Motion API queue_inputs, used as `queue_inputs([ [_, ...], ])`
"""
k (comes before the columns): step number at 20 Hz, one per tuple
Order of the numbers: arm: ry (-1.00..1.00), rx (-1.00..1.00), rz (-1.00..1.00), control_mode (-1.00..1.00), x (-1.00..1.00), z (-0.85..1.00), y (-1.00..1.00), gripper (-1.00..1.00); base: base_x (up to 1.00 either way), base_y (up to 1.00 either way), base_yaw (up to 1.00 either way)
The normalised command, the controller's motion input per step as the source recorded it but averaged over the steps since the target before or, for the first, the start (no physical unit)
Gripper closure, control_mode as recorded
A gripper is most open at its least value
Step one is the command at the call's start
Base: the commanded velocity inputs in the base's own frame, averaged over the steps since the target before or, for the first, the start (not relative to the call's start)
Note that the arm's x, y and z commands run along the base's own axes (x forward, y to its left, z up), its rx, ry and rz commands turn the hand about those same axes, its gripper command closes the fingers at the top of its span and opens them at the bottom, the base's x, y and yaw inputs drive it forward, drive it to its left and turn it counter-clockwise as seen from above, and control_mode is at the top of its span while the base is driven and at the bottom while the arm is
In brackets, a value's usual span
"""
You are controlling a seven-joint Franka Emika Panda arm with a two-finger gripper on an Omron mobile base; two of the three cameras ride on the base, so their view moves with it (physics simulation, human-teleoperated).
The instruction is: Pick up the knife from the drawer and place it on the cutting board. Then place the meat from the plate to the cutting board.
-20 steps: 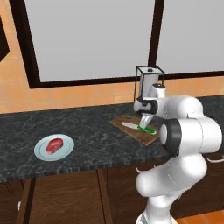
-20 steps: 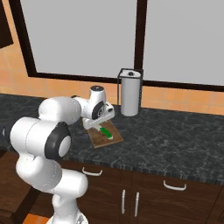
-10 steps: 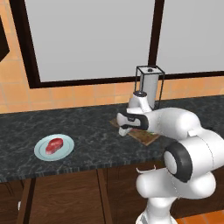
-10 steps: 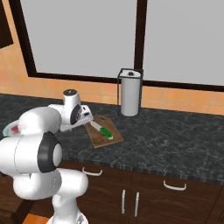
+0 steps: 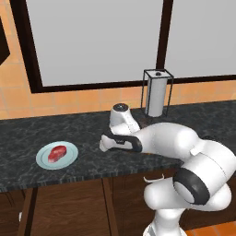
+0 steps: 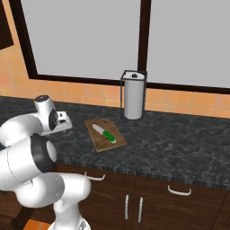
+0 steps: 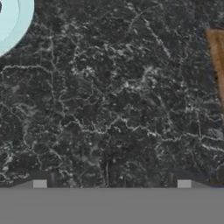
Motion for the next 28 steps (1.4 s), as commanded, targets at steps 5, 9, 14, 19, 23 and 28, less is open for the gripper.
queue_inputs([
  [5,0.04,0.0,-0.03,-1.0,-0.39,-0.01,0.76,-1.0,0.0,0.0,0.0],
  [9,0.06,0.0,0.03,-1.0,-0.44,0.0,0.55,-1.0,0.0,0.0,0.0],
  [14,0.11,0.0,0.09,-1.0,-0.27,0.0,0.61,-1.0,0.0,0.0,0.0],
  [19,0.14,0.0,0.14,-1.0,-0.05,0.0,0.54,-1.0,0.0,0.0,0.0],
  [23,0.04,0.0,0.05,-1.0,0.0,0.0,0.56,-1.0,0.0,0.0,0.0],
  [28,0.0,0.01,-0.01,-1.0,0.22,0.06,0.49,-1.0,0.0,0.0,0.0],
])
